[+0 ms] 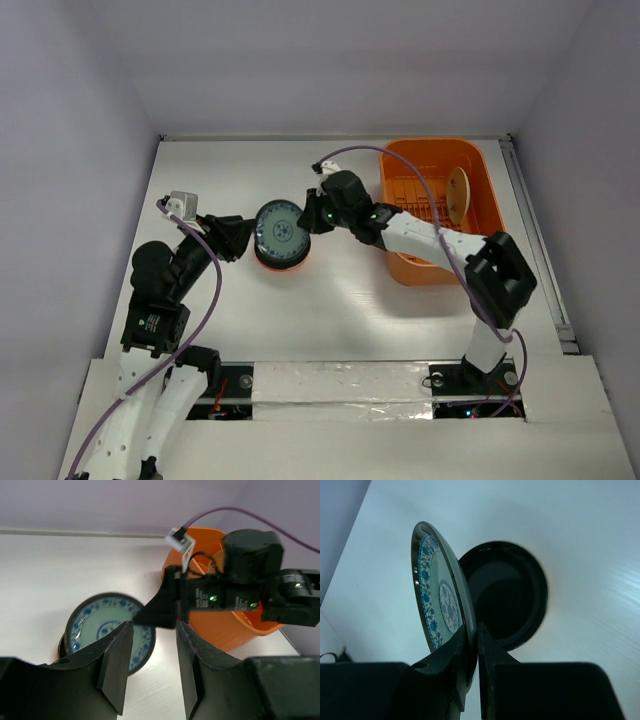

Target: Unload the plates from the dish rack

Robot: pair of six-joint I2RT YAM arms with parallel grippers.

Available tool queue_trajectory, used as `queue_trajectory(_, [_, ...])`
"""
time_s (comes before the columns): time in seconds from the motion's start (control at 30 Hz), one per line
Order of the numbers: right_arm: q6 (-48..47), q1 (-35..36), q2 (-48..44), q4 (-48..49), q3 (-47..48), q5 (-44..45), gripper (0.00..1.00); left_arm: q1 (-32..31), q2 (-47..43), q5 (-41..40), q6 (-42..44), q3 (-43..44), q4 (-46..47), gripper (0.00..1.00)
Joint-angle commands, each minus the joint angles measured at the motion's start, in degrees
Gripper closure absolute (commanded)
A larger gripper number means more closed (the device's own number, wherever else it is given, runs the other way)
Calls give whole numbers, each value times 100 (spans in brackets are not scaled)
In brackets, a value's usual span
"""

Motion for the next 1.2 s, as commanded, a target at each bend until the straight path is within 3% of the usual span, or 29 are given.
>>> queue_trajectory(0.0, [342, 101, 102, 694, 569, -370, 98, 26, 13, 25, -12, 12, 277, 63])
queue_trajectory(0.63, [492, 102, 921, 624, 349, -168, 84, 26, 13, 25, -12, 3, 277, 63])
queue_trajectory(0.7, [465, 102, 912, 501, 367, -11, 80, 26, 4, 25, -12, 3, 277, 63])
queue_trajectory(0.9, [351, 102, 807, 334, 367, 183, 47, 26, -5, 34, -12, 3, 277, 63])
queue_trajectory(0.97, [281, 102, 728, 229, 393, 131, 43, 26, 4, 43, -20, 3, 285, 63])
queue_trajectory(1.17, [70, 102, 174, -149, 306, 639, 42, 26, -22, 43, -29, 3, 285, 63])
